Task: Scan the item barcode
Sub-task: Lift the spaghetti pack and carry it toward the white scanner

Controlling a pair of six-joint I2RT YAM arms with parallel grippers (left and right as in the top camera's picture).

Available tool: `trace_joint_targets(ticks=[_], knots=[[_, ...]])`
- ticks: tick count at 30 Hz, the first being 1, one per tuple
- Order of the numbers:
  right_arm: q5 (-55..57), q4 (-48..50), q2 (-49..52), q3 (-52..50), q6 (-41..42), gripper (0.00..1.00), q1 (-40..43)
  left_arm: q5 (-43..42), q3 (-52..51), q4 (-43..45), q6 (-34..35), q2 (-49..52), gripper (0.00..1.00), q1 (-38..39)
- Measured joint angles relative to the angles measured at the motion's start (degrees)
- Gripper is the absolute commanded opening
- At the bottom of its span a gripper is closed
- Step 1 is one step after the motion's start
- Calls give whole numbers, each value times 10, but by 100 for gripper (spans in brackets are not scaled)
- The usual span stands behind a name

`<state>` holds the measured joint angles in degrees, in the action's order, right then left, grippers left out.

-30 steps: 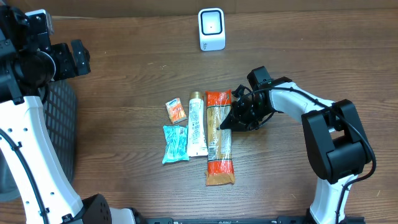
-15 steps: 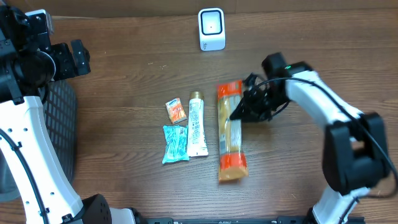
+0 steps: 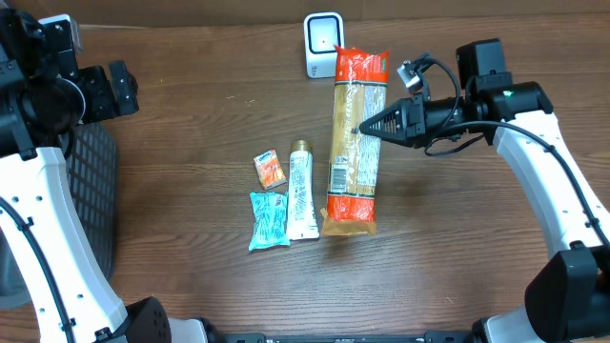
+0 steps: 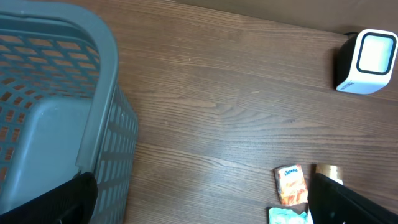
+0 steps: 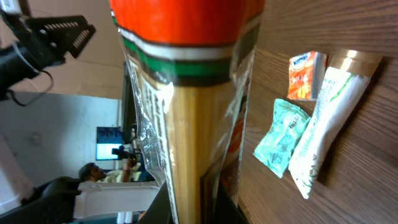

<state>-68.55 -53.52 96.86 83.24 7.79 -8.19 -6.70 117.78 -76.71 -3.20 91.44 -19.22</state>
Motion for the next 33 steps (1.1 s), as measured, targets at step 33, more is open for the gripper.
trace_joint_targets(ticks=[33], knots=[[474, -181, 40, 282, 39, 4, -106, 0, 0, 0, 0, 0, 100, 0]])
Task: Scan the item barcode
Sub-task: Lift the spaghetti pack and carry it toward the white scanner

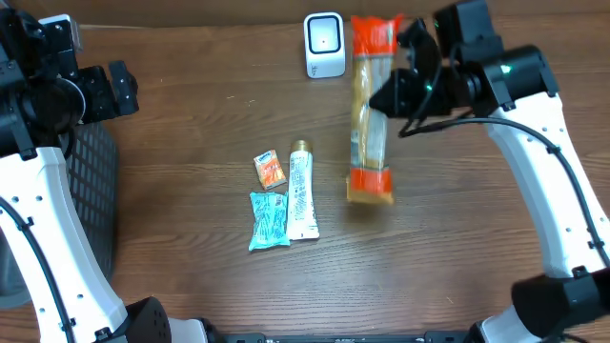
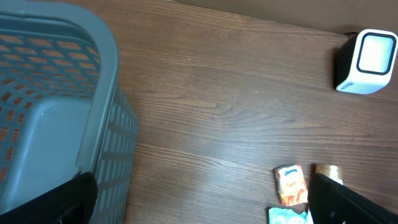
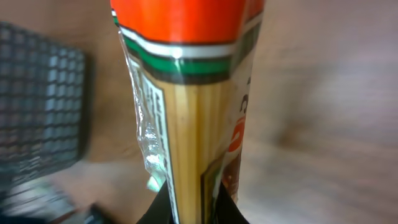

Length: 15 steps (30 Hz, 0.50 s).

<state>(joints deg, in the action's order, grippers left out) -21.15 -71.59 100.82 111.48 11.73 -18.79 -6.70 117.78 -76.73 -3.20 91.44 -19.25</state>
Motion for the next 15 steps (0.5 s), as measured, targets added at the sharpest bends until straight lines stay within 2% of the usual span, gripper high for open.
trace_joint_targets(ticks=[2, 5, 11, 15], knots=[[67, 1, 28, 52, -5, 4, -27, 0, 0, 0, 0, 0, 100, 0], [167, 51, 66, 77, -28, 4, -59, 0, 0, 0, 0, 0, 100, 0], [322, 204, 153, 78, -110, 4, -83, 0, 0, 0, 0, 0, 100, 0], [368, 309, 192, 77, -180, 4, -83, 0, 0, 0, 0, 0, 100, 0]])
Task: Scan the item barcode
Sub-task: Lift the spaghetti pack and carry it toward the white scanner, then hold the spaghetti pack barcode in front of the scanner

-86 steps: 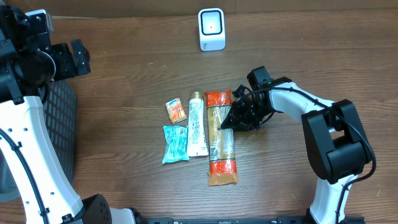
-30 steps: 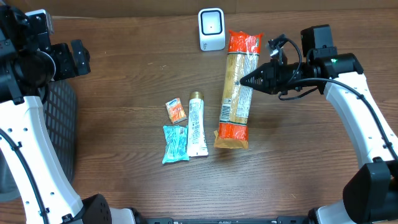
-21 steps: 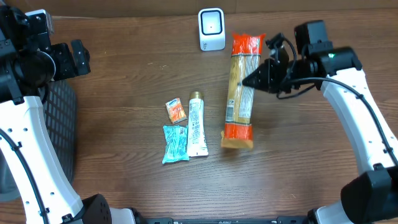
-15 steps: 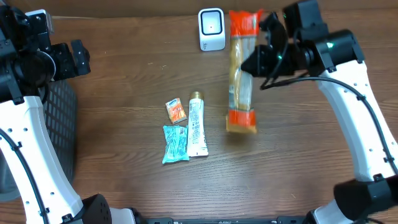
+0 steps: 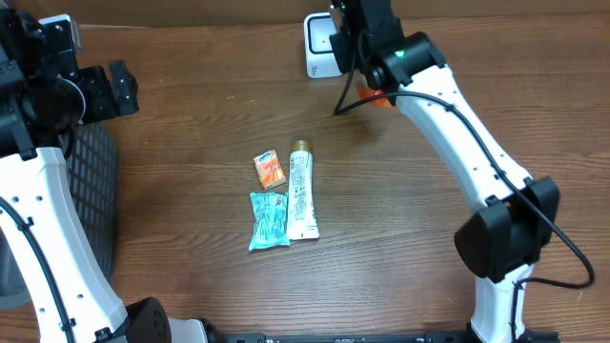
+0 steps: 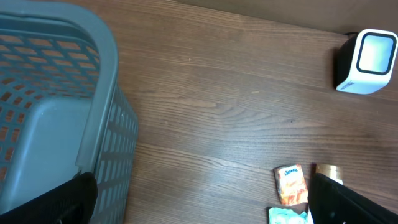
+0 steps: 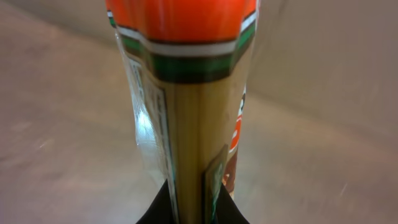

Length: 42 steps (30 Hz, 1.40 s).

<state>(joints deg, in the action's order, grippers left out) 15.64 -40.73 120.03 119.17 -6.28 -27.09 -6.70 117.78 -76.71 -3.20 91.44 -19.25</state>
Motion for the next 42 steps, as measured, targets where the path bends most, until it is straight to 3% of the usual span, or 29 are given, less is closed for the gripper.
trace_joint_targets(ticks=[5, 23, 36, 42], knots=[[38, 119, 34, 0, -92, 4, -4, 0, 0, 0, 0, 0, 100, 0], [153, 363, 193, 0, -405, 4, -72, 0, 0, 0, 0, 0, 100, 0], [202, 393, 195, 0, -461, 4, -82, 0, 0, 0, 0, 0, 99, 0], [219, 341, 189, 0, -415, 4, -89, 0, 0, 0, 0, 0, 100, 0]])
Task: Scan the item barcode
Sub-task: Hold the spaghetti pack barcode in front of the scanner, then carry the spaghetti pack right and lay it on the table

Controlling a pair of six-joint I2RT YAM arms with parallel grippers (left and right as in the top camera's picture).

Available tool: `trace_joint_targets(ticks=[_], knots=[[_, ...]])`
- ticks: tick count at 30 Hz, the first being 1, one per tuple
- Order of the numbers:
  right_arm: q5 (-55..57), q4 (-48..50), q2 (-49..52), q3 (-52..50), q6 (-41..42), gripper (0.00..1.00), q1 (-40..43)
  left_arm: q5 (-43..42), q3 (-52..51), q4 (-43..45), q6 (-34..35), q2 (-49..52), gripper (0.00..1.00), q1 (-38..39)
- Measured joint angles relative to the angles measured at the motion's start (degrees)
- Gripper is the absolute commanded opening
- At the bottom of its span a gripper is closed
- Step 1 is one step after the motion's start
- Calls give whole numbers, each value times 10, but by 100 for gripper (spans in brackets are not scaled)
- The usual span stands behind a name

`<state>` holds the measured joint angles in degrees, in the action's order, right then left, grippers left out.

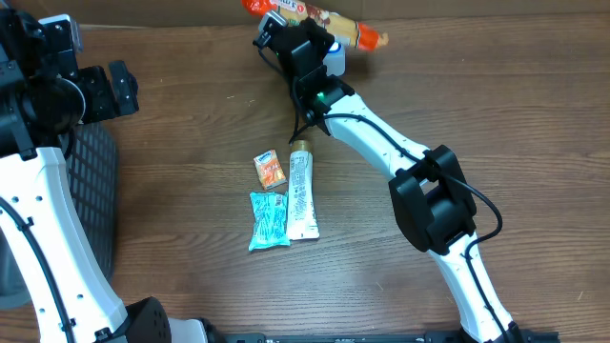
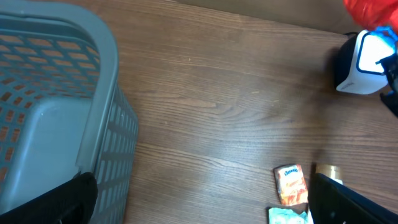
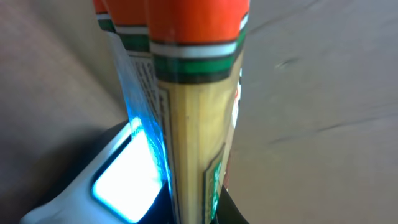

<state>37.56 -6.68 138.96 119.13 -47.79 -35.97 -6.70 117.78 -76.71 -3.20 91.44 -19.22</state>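
Observation:
A long spaghetti pack [image 1: 329, 21] with orange-red ends is held level across the table's far edge, my right gripper [image 1: 300, 38] shut on it. In the right wrist view the pack [image 3: 193, 93] stands right beside the scanner's lit window [image 3: 121, 183], and blue light falls on its side. The white scanner [image 2: 367, 62] shows in the left wrist view with the pack's red end [image 2: 373, 12] above it. My left gripper [image 2: 202, 205] is open and holds nothing, far off by the basket.
A grey mesh basket [image 2: 56, 112] stands at the left edge. On the table's middle lie an orange packet [image 1: 271, 170], a white tube [image 1: 302, 195] and a teal packet [image 1: 269, 219]. The right arm [image 1: 381, 133] stretches across the table's middle.
My right gripper has moved left along the far edge with the pack. The pack now lies level over the scanner, and the lit window shows beside it. The left arm has not moved.
My right gripper first held the spaghetti pack lengthwise over the table, right of the small items. Then it held the pack higher and closer to the scanner. Then it was at the scanner's right, and now the pack lies against the scanner's window.

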Motion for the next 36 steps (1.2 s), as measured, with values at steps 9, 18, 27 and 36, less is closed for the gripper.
trace_joint_targets(ticks=[9, 18, 27, 36], knots=[[-142, -347, -132, -4, 228, 4, 5, 0, 0, 0, 0, 0, 100, 0], [-362, -674, -368, 13, 438, 4, 135, 0, 0, 0, 0, 0, 100, 0], [-525, -689, -362, -126, 512, 4, 340, 0, 0, 0, 0, 0, 100, 0], [-599, -473, -350, -377, 611, 4, 481, 0, 0, 0, 0, 0, 100, 0]])
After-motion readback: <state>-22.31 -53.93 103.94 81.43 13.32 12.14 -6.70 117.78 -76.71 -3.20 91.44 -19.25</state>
